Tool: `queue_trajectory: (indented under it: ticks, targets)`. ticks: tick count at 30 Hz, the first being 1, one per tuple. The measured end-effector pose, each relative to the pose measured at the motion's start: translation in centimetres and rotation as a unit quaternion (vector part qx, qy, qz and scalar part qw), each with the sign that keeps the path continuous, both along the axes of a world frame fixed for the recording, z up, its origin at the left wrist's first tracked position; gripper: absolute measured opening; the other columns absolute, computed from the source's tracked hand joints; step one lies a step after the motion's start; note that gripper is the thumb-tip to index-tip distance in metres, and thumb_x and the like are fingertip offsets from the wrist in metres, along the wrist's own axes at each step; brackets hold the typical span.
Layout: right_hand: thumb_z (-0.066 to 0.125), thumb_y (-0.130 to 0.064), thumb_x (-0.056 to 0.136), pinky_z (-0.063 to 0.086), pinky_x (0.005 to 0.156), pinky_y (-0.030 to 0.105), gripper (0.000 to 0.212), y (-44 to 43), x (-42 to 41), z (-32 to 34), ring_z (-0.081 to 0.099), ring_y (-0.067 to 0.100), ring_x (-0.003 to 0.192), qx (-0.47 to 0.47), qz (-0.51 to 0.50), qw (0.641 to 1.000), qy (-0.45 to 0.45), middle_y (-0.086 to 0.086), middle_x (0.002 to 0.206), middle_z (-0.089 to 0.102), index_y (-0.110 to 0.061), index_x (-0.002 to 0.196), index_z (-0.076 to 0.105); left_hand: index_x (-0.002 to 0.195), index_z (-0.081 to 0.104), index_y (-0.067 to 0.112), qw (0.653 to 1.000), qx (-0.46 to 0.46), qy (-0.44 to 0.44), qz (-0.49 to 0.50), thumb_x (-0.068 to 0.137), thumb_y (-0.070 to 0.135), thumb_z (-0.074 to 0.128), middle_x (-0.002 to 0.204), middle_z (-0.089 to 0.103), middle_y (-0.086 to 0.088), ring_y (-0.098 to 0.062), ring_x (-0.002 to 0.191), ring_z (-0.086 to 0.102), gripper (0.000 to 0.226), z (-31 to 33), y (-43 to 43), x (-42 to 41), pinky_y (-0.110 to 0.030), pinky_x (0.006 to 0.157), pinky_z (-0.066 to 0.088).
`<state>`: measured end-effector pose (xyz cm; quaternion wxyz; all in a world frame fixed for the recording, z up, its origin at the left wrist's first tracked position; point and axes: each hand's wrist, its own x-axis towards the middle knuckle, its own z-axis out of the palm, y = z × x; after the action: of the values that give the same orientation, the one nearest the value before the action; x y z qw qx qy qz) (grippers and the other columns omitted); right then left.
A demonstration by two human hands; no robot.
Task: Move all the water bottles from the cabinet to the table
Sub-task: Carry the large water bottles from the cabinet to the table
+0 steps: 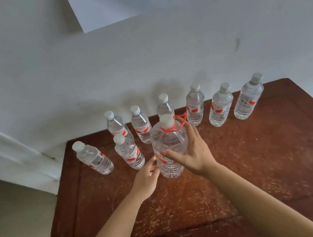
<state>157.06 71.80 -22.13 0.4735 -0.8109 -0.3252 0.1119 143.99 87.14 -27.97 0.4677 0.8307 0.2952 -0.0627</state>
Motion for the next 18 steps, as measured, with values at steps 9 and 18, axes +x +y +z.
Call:
queue_trajectory:
  ticks: [9,18]
  targets:
    - [0.066,-0.072,0.081,0.033,0.119,0.047,0.119,-2.4,-6.2,-11.3,0.023,0.029,0.150,-0.192,0.065,0.979,0.012,0.012,0.163,0.017,-0.028,0.160,-0.011,0.155,0.034,0.032,0.984,0.156,0.057,0.063,0.106,0.041,0.041,0.150,0.049,0.003,-0.017,0.139,0.043,0.051,-2.7,-2.0,-9.1,-0.040,0.114,0.038]
    - [0.065,-0.060,0.089,0.019,0.124,0.052,0.120,0.7,-14.7,-10.2,0.000,0.040,0.154,-0.268,0.025,0.961,0.069,0.016,0.166,-0.017,-0.020,0.157,-0.025,0.154,0.037,0.030,0.916,0.307,0.160,0.202,0.092,0.064,0.004,0.154,0.046,-0.005,-0.027,0.145,0.036,0.077,0.6,-1.2,-21.7,-0.050,0.115,0.033]
